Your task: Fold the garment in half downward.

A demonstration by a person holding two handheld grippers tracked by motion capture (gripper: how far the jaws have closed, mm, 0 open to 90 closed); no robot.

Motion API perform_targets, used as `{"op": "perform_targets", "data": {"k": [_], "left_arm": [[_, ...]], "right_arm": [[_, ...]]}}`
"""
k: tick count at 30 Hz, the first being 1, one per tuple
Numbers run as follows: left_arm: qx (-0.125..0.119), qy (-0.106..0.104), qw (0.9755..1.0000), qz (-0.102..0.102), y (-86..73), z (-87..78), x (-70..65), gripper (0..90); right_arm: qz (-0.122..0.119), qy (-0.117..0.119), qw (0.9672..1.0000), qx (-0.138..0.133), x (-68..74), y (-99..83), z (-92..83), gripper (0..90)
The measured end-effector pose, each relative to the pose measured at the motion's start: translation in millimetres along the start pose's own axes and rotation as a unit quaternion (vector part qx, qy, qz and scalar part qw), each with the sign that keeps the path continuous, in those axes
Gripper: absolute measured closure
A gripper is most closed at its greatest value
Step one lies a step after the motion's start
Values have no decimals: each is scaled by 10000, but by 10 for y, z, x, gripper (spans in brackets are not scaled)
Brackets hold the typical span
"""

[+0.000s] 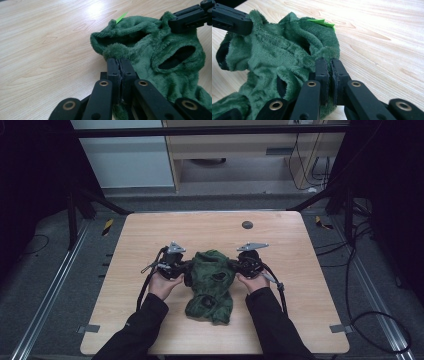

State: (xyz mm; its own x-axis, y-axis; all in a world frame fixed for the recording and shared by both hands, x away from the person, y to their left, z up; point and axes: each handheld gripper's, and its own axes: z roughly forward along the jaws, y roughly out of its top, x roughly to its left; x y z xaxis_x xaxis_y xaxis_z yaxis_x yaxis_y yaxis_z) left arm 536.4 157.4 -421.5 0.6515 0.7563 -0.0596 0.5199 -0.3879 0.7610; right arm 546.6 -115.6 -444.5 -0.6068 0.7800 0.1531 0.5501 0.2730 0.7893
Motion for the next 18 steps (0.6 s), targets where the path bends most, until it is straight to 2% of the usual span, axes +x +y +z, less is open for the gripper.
{"op": "perform_targets", "data": {"k": [9,18], "left_arm": [[-129,-31,9999,-43,-57,-150,-32,881],[-175,-108,9998,18,-134,-251,-111,881]], "right_arm": [[-147,98,9998,-100,102,20,-111,855],[-332,238,9991,-152,216,-13,-235,855]]}}
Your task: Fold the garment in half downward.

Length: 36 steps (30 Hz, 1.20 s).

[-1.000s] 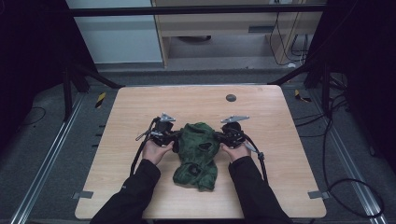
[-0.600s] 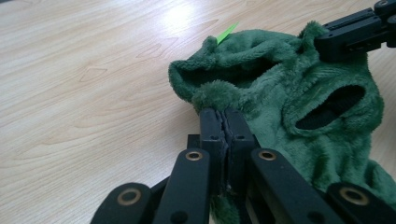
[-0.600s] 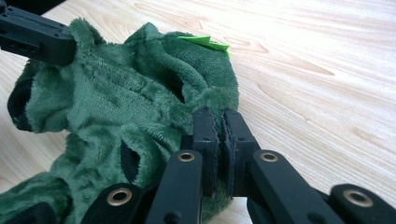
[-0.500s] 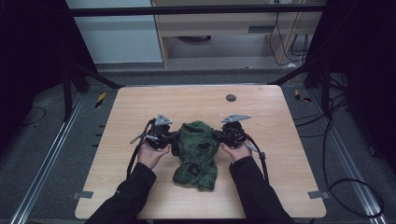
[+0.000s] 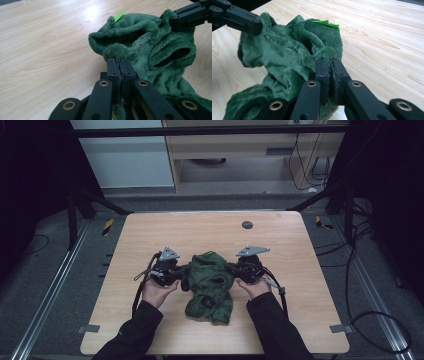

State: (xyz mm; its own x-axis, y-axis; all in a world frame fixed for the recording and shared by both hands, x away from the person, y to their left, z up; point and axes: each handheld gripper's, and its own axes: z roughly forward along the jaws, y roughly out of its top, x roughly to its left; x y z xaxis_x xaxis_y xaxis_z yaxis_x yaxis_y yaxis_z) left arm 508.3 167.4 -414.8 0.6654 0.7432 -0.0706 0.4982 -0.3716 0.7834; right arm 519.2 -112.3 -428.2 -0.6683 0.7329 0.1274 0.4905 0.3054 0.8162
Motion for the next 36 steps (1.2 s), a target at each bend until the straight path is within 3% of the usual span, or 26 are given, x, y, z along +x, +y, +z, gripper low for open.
{"op": "perform_targets", "data": {"k": [6,23,36], "left_arm": [[35,-52,10000,35,-64,-50,-62,881],[89,-107,9998,144,-258,-189,-212,881],[146,-201,9996,105,-366,-279,-298,881]], "right_arm": [[-142,40,9999,-33,64,-50,-62,853],[-229,209,9995,-43,228,-231,-221,850],[-301,320,9990,-6,350,-362,-286,847]]}}
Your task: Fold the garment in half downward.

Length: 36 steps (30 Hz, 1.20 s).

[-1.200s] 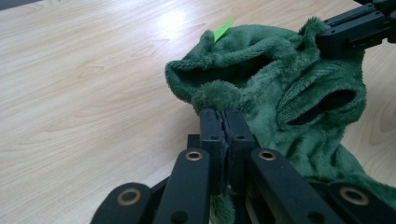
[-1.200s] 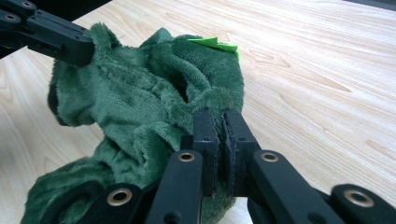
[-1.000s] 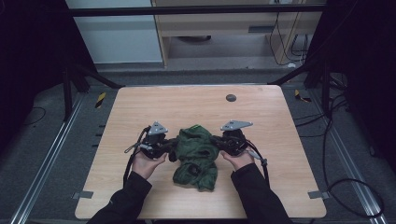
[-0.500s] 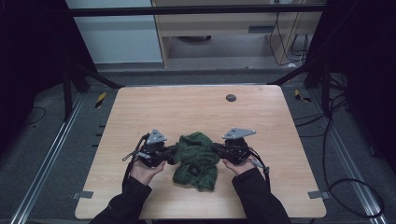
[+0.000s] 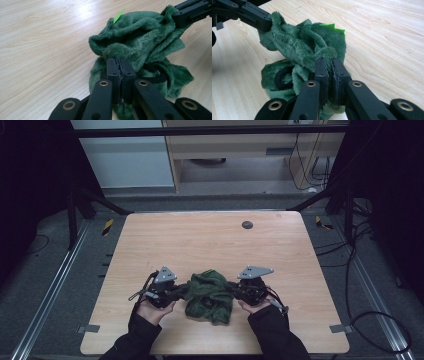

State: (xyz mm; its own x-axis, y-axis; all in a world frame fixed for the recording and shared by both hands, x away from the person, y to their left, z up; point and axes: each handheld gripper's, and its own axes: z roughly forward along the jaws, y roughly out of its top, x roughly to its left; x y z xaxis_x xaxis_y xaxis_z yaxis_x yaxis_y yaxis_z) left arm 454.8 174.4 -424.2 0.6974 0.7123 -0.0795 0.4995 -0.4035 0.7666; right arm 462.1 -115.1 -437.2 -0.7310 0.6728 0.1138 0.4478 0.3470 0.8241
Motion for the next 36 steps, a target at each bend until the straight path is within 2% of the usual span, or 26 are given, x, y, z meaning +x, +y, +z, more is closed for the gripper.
{"op": "perform_targets", "data": {"k": [15,29,36], "left_arm": [[192,-138,9997,114,-142,-12,-130,880],[432,-230,9988,90,-303,16,-203,878],[569,-301,9979,84,-372,38,-232,877]], "right_arm": [[34,136,9999,95,97,-155,-53,827],[114,286,9992,247,159,-290,-80,812],[154,356,9984,406,197,-378,-57,804]]}}
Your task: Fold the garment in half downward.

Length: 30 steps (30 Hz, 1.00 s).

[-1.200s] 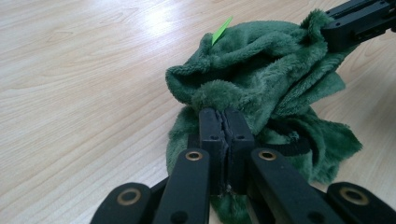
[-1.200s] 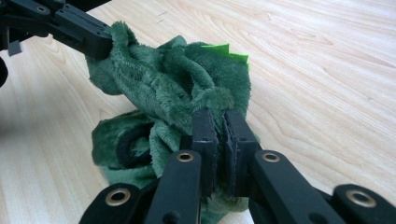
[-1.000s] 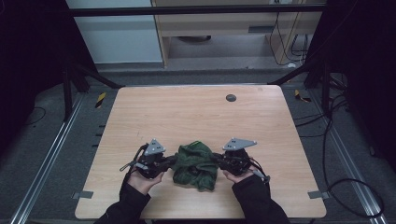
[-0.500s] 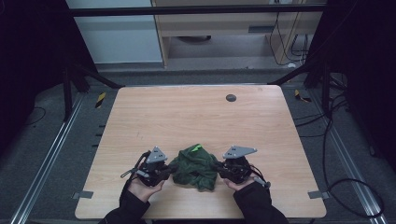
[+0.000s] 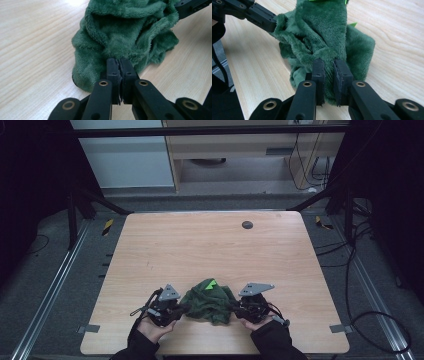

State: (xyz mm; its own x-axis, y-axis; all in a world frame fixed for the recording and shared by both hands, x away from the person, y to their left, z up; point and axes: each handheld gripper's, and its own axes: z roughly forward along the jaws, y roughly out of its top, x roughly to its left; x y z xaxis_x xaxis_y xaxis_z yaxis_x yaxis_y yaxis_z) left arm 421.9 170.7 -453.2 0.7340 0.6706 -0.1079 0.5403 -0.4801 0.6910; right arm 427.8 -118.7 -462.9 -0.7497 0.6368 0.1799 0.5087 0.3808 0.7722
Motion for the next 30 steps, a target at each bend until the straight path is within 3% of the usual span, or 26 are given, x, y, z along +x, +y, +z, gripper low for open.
{"op": "perform_targets", "data": {"k": [17,24,30], "left_arm": [[342,-134,9993,28,-98,102,-35,878],[237,-113,9997,-27,-86,70,-37,845],[-12,-27,10000,-73,-73,-108,-25,796]], "right_arm": [[32,82,9994,345,7,-128,56,796],[43,90,9993,362,6,-132,65,781],[67,74,9998,194,5,-97,-28,750]]}}
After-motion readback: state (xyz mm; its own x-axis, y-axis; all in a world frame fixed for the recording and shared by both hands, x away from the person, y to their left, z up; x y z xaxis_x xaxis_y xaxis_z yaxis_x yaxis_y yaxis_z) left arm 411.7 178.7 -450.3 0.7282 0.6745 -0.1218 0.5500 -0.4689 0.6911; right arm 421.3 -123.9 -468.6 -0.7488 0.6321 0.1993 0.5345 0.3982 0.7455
